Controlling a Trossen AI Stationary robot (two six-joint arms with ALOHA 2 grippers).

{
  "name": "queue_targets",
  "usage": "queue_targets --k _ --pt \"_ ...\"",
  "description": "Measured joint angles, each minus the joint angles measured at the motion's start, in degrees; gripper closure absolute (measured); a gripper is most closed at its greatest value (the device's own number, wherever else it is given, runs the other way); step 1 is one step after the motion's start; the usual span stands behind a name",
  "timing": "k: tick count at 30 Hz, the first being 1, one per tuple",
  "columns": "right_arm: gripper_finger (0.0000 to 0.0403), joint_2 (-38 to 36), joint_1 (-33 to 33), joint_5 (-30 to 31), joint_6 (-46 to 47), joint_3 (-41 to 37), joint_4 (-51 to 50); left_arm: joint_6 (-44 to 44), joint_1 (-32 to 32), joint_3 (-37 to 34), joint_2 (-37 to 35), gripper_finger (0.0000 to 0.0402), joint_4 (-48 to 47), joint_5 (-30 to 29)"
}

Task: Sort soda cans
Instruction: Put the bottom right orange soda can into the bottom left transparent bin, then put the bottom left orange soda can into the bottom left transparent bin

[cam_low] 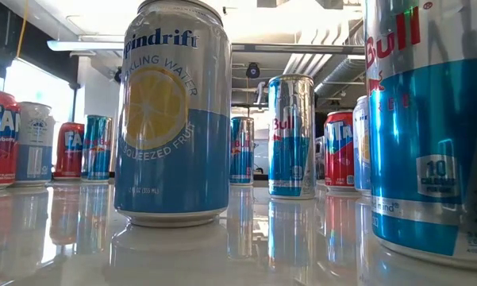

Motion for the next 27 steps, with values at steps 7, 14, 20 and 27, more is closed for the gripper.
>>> queue_targets --k 7,14,20,27 --pt "0.0224 0.00 0.02 -0.01 -0.02 -0.02 0.00 1.07 1.15 0.00 -3.75 0.0064 -1.72 -2.89" --pt "0.0224 0.00 0.00 -0.01 0.00 0.00 0.00 -5.39 7.36 -0.48 -10.93 0.0064 -13.28 -13.32" --pt "0.0224 0.04 0.01 -0.01 -0.01 -0.01 0.00 4.90 21.32 -6.45 -19.53 0.0064 -13.06 0.61" --pt "0.0224 0.00 0.02 -0.01 -0.02 -0.01 0.00 13.53 30.69 -15.20 -26.07 0.0064 -13.02 14.33"
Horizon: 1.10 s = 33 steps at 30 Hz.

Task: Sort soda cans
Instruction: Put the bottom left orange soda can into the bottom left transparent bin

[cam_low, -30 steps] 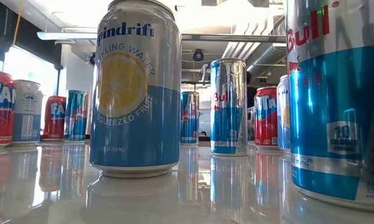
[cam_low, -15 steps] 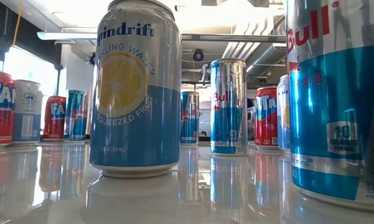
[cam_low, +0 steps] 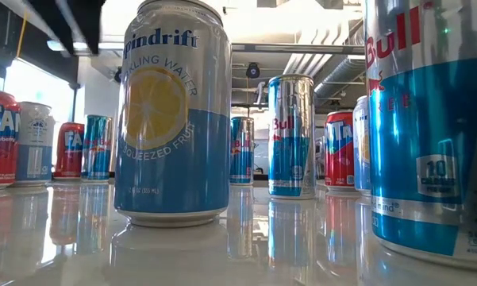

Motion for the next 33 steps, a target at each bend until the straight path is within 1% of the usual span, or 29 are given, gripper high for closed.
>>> queue_targets --k 2,8,12,16,22,33 --pt "0.0224 0.00 0.00 0.02 0.02 -0.01 0.00 -3.20 -0.58 -2.51 -2.90 0.0064 0.17 3.10" --pt "0.0224 0.00 -0.02 0.02 0.00 0.01 0.00 -18.57 -6.04 -10.45 -12.96 0.0064 0.05 6.52" --pt "0.0224 0.00 0.00 0.00 0.01 0.01 0.00 -23.82 -9.12 -15.34 -18.28 0.0064 -0.13 6.72" --pt "0.0224 0.00 0.00 0.02 0.00 0.01 0.00 -27.64 -10.63 -19.33 -22.04 0.0064 -0.04 6.69" --pt "0.0224 0.00 0.00 0.02 0.01 0.00 0.00 -29.01 -11.05 -24.85 -22.92 0.0064 1.55 6.51" --pt "0.0224 0.00 -0.01 0.02 0.02 0.01 0.00 -30.38 -11.05 -32.75 -22.28 0.0064 11.44 6.55"
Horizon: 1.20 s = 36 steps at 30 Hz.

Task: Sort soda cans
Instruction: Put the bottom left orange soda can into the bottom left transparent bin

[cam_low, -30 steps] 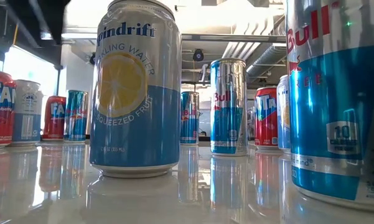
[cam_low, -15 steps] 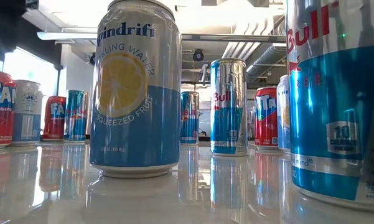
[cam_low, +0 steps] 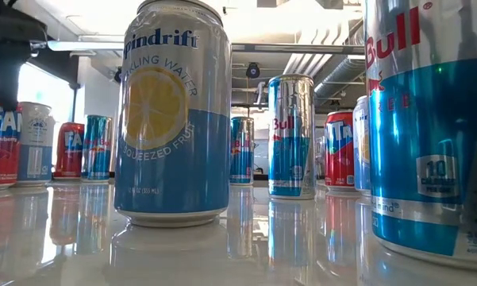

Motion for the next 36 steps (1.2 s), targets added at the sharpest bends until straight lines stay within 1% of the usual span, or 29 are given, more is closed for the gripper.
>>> queue_targets --k 8,10,14,16,19,22,27,31,33,36 --pt "0.0224 0.00 0.00 0.00 -0.01 -0.02 0.00 -0.06 -0.02 -2.99 0.00 0.0067 4.38 -0.24" --pt "0.0224 0.00 0.01 0.00 -0.02 -0.01 0.00 0.59 -0.02 -2.99 0.00 0.0077 5.01 -0.29" --pt "0.0224 0.00 0.01 0.00 0.00 -0.02 0.00 1.88 -0.02 -2.08 0.07 0.0110 5.17 -0.20" --pt "0.0224 0.00 -0.01 -0.01 -0.02 -0.01 0.00 2.97 -0.02 -0.41 0.07 0.0111 4.61 -0.62" --pt "0.0224 0.00 0.00 0.00 -0.02 -0.02 0.00 6.11 -0.02 3.39 0.07 0.0111 3.20 -1.14" --pt "0.0224 0.00 -0.01 -0.02 -0.02 0.00 0.00 11.84 -0.01 9.04 0.04 0.0111 3.25 -0.46" --pt "0.0224 0.00 0.01 -0.02 -0.02 0.00 0.00 20.77 -0.49 20.17 1.21 0.0111 3.43 5.16" --pt "0.0224 0.00 0.01 0.00 -0.01 -0.02 0.00 31.16 -2.24 28.17 5.30 0.0111 3.71 10.44" --pt "0.0224 0.00 0.01 -0.01 -0.01 -0.01 0.00 31.89 -3.17 31.51 8.08 0.0111 2.15 13.55" --pt "0.0224 0.00 0.00 -0.02 -0.02 0.00 0.00 30.99 -4.73 35.53 11.74 0.0111 0.65 15.23"
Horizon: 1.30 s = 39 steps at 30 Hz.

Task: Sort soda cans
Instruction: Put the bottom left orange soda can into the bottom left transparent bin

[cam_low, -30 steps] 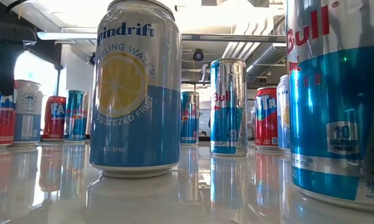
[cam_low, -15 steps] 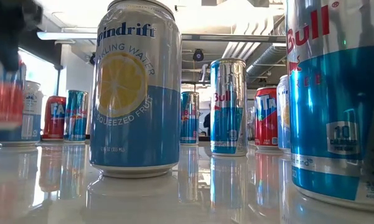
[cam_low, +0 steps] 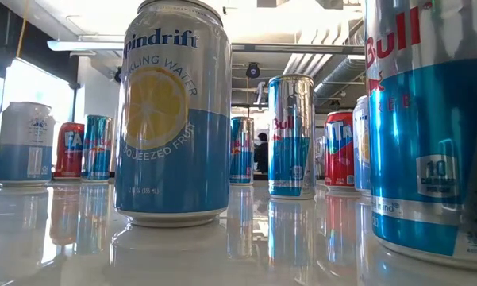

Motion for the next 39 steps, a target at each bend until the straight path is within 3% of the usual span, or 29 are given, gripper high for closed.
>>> queue_targets --k 9,16,20,23,31,39 --pt "0.0224 0.00 0.00 0.01 0.00 -0.02 0.00 -6.39 -7.65 2.68 11.71 0.0111 10.24 -1.41" --pt "0.0224 0.00 0.00 0.02 0.00 -0.02 0.00 -19.21 -15.21 2.64 16.57 0.0111 8.69 -0.10" --pt "0.0224 0.00 0.00 0.01 0.02 0.00 0.00 -24.68 -17.81 2.64 17.56 0.0111 13.62 -6.40" --pt "0.0224 0.00 0.00 0.00 0.00 0.00 0.00 -24.71 -18.60 2.68 19.41 0.0111 17.74 -12.02" --pt "0.0224 0.00 0.00 0.02 0.02 -0.01 0.00 -19.24 -17.74 2.64 25.48 0.0111 21.88 -14.12" --pt "0.0224 0.00 -0.01 0.01 0.01 -0.02 0.00 -16.47 -17.02 2.64 29.45 0.0110 22.34 -22.03"
